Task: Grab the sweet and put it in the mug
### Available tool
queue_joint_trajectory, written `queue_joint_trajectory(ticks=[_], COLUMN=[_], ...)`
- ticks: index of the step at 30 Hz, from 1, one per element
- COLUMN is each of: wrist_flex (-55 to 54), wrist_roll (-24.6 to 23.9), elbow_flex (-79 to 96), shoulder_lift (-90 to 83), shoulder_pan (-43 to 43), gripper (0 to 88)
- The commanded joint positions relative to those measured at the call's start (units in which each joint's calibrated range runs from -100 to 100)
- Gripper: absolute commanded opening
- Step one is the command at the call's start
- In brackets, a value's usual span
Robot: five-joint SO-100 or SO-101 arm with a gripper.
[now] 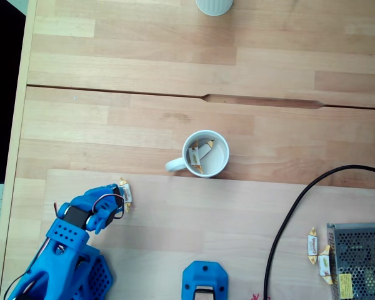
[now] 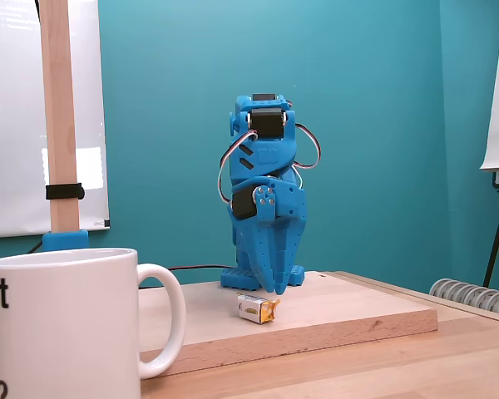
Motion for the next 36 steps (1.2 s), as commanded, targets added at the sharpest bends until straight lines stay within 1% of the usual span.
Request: queue_joint_trajectory(ticks=[1, 8, 14, 25, 31, 36], wrist_flex=[0.2, 0.2, 0.2, 0.3, 0.1, -0.7], wrist_roll=[-0.1, -0.2, -0.2, -0.1, 0.2, 0.3], elbow_flex=[-3.0, -1.9, 0.7, 2.5, 2.5, 2.5], shoulder_lift=[-1.0, -0.9, -0.9, -0.9, -0.6, 0.0], shoulder_pan=[-0.2, 0.2, 0.3, 3.1, 6.9, 7.4], gripper=[4.5, 14.0, 18.1, 18.1, 17.0, 17.0])
